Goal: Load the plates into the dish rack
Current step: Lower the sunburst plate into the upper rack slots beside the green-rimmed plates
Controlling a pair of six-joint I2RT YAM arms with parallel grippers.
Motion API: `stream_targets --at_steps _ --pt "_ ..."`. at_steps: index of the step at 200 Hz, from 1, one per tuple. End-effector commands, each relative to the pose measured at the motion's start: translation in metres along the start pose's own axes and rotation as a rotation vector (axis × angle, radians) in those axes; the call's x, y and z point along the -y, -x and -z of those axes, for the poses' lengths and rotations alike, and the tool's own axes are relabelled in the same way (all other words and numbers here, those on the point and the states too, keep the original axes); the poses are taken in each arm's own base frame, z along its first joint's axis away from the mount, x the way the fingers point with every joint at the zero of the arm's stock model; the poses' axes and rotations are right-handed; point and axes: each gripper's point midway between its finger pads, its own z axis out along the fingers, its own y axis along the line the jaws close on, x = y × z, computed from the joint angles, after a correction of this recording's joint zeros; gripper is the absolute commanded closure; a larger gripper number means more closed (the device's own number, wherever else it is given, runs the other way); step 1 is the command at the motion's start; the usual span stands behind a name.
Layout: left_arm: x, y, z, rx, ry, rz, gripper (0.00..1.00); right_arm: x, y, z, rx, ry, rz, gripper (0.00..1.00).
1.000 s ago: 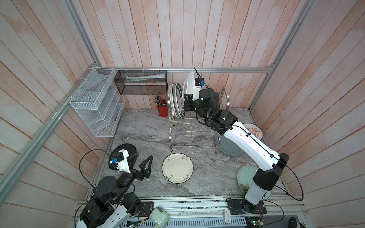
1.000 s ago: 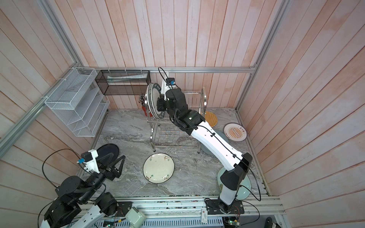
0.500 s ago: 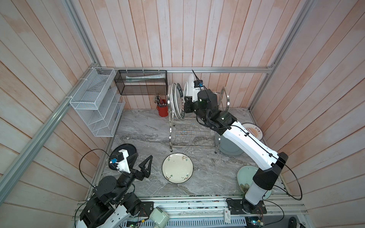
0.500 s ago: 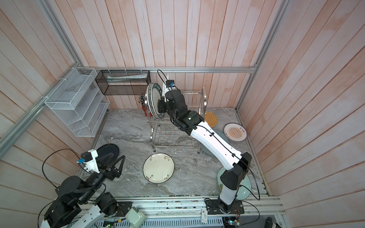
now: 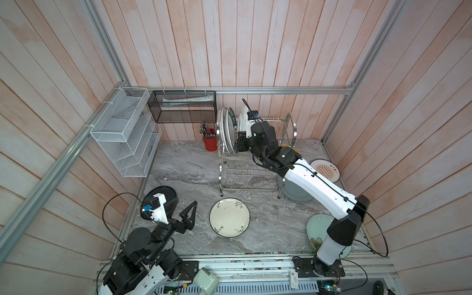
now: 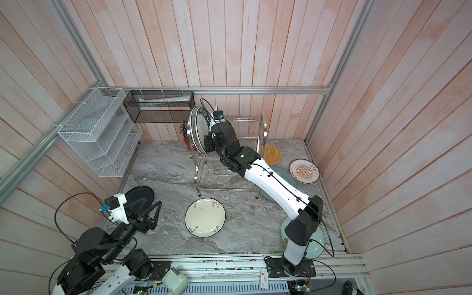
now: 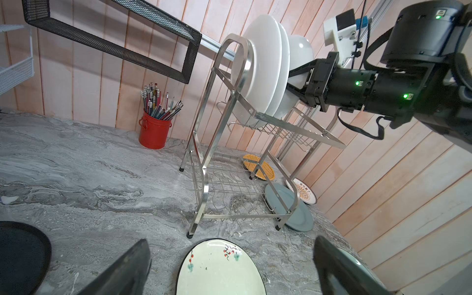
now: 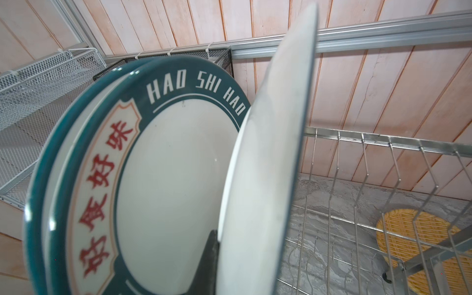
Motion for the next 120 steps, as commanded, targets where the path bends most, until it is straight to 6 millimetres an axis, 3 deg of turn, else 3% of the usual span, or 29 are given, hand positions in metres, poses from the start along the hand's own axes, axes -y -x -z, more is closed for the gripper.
stream_targets --at_steps 1,120 --pt "-0.001 0.004 0.003 0.019 0.006 -0.012 0.00 0.005 0.016 0.007 0.055 -0.018 0.004 1.00" --pt "-0.002 0.004 0.002 0.020 0.013 -0.012 0.00 0.006 -0.008 -0.002 -0.005 -0.105 0.093 1.00"
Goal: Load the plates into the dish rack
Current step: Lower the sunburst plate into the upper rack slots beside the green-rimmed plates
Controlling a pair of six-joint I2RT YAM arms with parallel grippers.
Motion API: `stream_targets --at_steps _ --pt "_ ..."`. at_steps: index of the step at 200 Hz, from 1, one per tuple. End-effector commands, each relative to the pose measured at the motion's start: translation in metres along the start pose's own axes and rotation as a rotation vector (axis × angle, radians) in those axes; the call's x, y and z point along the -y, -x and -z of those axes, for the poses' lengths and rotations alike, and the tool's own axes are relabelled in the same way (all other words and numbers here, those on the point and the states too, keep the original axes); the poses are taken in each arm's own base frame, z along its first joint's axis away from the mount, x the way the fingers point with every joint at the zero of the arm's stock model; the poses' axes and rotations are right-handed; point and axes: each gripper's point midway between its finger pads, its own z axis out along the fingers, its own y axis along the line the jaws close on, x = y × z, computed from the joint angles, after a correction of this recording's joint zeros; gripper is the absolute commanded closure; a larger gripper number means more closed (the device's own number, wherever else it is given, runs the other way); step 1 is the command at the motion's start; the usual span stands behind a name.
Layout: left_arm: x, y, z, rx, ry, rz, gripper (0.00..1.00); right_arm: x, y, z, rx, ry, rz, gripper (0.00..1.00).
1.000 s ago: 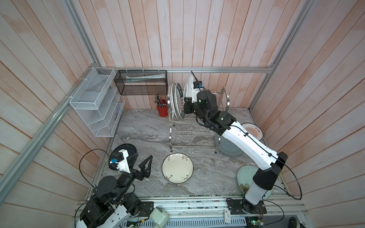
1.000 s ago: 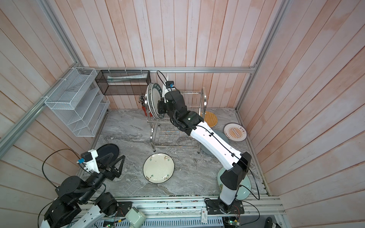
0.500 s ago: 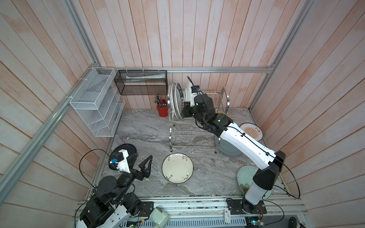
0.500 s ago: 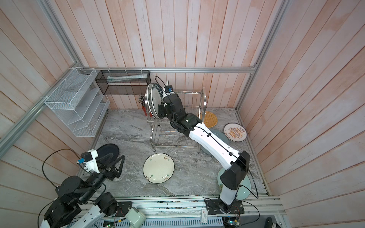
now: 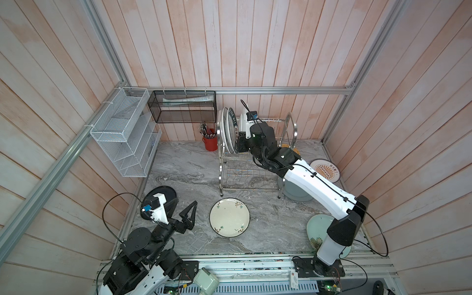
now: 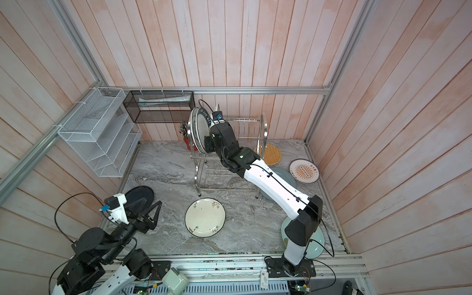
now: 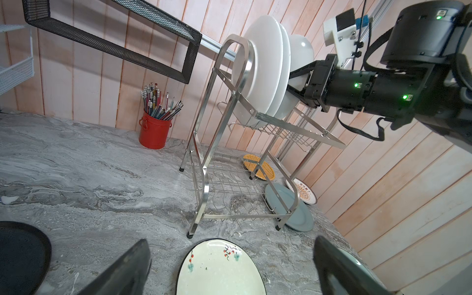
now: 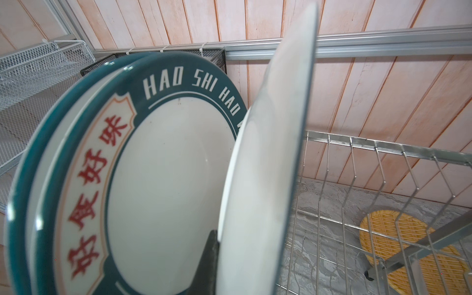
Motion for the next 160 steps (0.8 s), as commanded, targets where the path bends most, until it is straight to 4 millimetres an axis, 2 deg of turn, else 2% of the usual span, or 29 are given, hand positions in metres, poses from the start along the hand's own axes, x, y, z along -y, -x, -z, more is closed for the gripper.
stream_targets --at_steps 1,29,102,137,160 --pt "-0.002 0.004 0.002 0.019 0.012 -0.013 0.00 0.002 -0.006 -0.004 -0.009 -0.060 0.044 1.00" --pt "-0.004 0.004 0.002 0.018 0.020 -0.011 0.00 0.000 -0.012 -0.007 -0.019 -0.066 0.047 1.00" --pt "-0.005 0.004 0.002 0.021 0.026 -0.008 0.00 0.000 -0.015 -0.004 -0.024 -0.066 0.035 0.76" --pt "-0.005 0.005 0.002 0.022 0.028 -0.008 0.00 -0.002 -0.008 0.001 -0.008 -0.052 0.021 0.67" --pt "-0.005 0.005 0.002 0.022 0.030 -0.008 0.00 -0.004 -0.007 0.002 -0.005 -0.045 0.013 0.66"
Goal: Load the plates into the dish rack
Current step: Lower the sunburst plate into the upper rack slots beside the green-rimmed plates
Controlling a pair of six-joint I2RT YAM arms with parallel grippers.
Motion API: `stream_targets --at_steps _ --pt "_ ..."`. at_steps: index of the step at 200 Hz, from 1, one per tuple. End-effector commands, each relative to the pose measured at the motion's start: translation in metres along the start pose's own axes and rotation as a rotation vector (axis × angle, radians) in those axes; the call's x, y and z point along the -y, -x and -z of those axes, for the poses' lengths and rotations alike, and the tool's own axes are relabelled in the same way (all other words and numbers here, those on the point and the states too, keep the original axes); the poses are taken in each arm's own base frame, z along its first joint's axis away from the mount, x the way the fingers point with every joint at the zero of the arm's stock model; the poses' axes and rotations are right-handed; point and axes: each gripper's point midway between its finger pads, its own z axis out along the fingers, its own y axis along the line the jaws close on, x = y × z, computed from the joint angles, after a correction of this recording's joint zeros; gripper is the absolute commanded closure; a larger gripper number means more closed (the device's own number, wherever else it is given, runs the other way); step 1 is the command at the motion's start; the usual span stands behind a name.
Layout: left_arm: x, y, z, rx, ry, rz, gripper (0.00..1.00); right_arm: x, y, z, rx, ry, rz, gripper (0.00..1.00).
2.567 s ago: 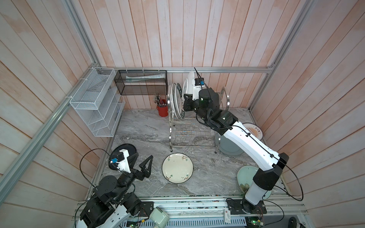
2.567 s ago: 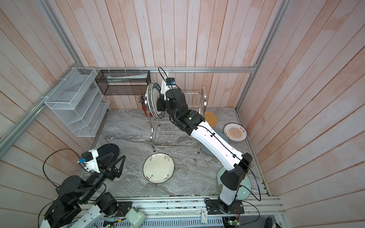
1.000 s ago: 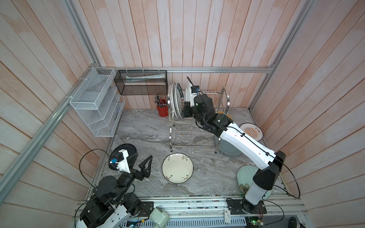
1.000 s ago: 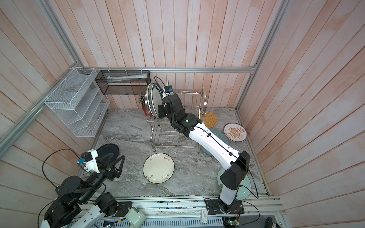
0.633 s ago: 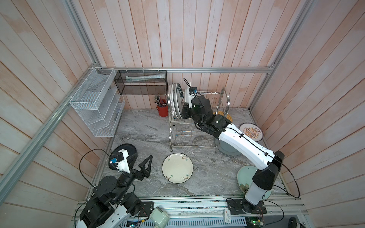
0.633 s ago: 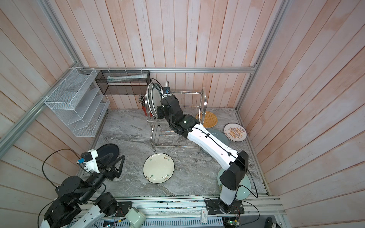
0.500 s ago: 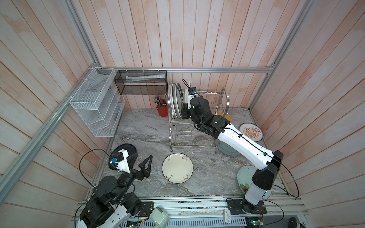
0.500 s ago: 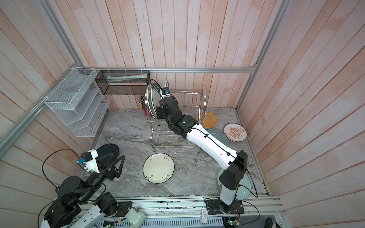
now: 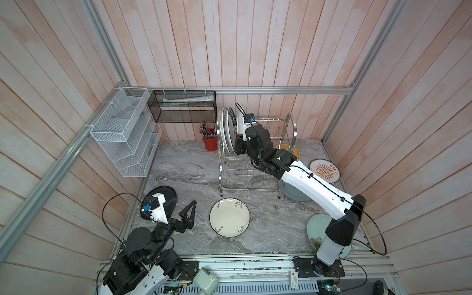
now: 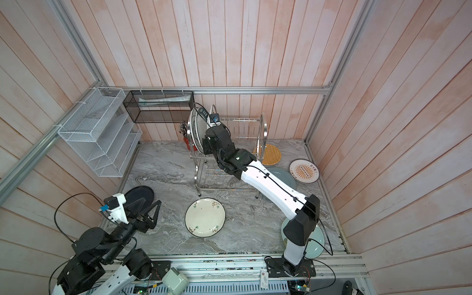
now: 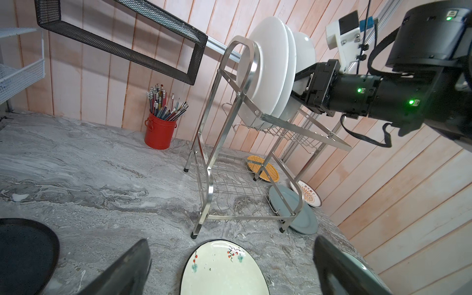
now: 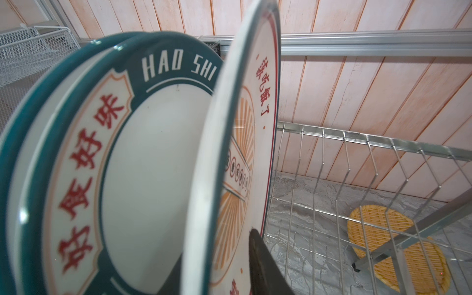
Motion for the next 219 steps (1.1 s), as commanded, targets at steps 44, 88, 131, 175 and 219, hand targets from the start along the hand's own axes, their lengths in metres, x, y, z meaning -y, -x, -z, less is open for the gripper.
stream_targets --at_steps 44,88,131,175,219 --pt "-0.002 0.004 0.002 0.017 0.010 -0.005 0.00 -0.006 0.005 0.009 0.009 0.033 -0.034 0.57" --pt "-0.002 0.004 0.002 0.018 0.013 -0.004 0.00 -0.007 0.011 0.015 0.021 0.051 -0.049 0.55" --pt "-0.003 0.004 0.002 0.016 0.017 -0.005 0.00 -0.007 0.015 0.021 0.032 0.064 -0.068 0.49" --pt "-0.003 0.004 0.002 0.016 0.019 -0.003 0.00 -0.009 0.019 0.025 0.042 0.080 -0.081 0.46" --pt "-0.004 0.004 0.002 0.017 0.024 -0.002 0.00 -0.012 0.024 0.033 0.052 0.113 -0.099 0.44"
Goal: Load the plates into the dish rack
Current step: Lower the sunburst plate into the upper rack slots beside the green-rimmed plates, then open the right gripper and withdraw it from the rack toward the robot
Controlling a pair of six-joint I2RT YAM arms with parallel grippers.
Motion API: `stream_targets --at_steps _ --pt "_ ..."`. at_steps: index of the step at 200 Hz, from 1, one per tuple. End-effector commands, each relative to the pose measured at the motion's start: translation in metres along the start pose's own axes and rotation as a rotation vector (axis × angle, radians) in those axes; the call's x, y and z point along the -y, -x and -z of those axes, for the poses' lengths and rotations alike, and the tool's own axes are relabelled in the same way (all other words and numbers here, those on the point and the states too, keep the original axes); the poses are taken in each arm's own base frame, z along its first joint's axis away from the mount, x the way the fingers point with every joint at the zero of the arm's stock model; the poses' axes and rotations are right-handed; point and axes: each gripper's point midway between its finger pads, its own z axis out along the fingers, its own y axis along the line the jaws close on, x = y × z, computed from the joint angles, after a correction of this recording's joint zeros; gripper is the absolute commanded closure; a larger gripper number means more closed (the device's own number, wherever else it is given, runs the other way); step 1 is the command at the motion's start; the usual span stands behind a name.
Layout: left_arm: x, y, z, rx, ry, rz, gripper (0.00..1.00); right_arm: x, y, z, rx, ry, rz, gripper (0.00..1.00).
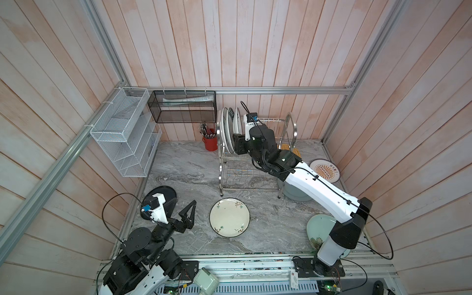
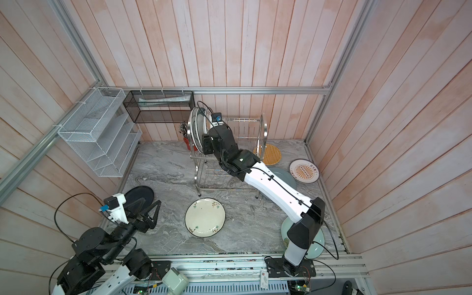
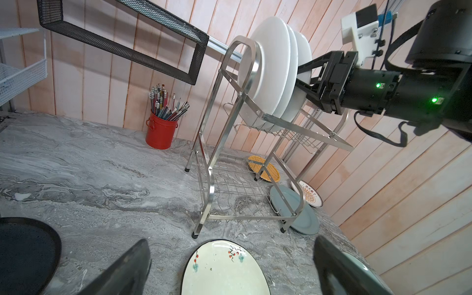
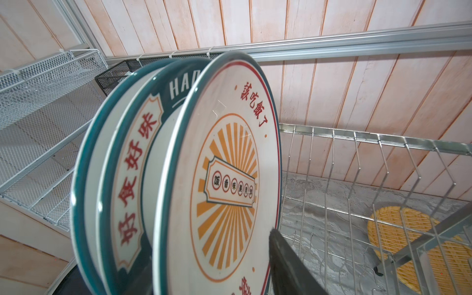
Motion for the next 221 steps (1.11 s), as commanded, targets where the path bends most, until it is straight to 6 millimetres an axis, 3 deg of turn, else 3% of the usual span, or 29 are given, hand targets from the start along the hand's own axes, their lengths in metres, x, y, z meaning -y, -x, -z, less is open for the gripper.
stream_targets --at_steps 1,136,185,221 --pt "-0.003 0.004 0.002 0.017 0.019 -0.002 0.00 -0.006 0.014 0.016 0.033 0.045 -0.032 0.44" --pt "-0.006 0.001 -0.002 0.000 0.038 -0.005 0.00 -0.013 0.035 0.046 0.076 0.141 -0.073 0.43" --pt "-0.007 -0.002 -0.005 -0.016 0.052 -0.007 0.00 -0.007 0.043 0.072 0.112 0.169 -0.085 0.38" --pt "-0.010 -0.002 -0.004 -0.015 0.068 0.000 0.00 0.002 0.033 0.092 0.115 0.185 -0.063 0.32"
